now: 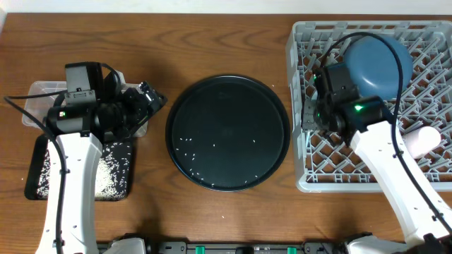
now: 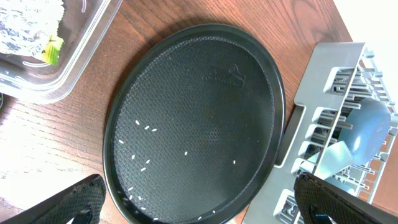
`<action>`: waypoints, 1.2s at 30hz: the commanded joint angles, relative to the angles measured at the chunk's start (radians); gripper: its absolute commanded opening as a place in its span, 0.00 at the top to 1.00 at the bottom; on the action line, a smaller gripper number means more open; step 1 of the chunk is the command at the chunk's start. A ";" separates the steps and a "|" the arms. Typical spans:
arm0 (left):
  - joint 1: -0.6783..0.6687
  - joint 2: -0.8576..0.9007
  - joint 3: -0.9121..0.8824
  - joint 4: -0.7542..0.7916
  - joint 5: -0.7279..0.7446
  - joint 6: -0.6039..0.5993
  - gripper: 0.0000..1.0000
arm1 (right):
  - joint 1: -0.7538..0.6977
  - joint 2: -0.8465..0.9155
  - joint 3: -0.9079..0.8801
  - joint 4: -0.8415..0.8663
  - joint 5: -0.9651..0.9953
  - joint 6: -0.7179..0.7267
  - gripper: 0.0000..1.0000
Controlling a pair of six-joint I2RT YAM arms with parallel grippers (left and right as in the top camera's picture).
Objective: Sort waste into correct bins and load items into the dishwasher rack
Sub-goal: 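Lower the knife into the rack slots beside the white cup with the right gripper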
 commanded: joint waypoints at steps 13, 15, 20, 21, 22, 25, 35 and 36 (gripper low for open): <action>0.004 0.005 0.006 -0.003 -0.009 0.010 0.02 | -0.064 0.006 0.014 0.122 0.006 -0.109 0.32; 0.004 0.005 0.006 -0.003 -0.009 0.010 0.02 | -0.064 0.006 0.014 0.137 0.006 -0.125 0.32; 0.004 0.005 0.006 -0.003 -0.009 0.010 0.02 | -0.064 0.003 0.014 0.130 -0.023 -0.124 0.33; 0.004 0.005 0.006 -0.003 -0.009 0.010 0.02 | -0.064 -0.001 0.014 0.120 -0.038 -0.124 0.33; 0.004 0.005 0.006 -0.003 -0.009 0.010 0.02 | -0.064 -0.005 0.014 0.112 -0.045 -0.124 0.33; 0.004 0.005 0.006 -0.003 -0.009 0.010 0.02 | -0.064 -0.020 0.014 0.089 -0.045 -0.119 0.23; 0.004 0.005 0.006 -0.003 -0.009 0.010 0.02 | -0.064 -0.023 0.014 0.075 -0.039 -0.120 0.01; 0.004 0.005 0.006 -0.003 -0.009 0.010 0.02 | -0.064 -0.023 0.014 0.075 -0.039 -0.120 0.01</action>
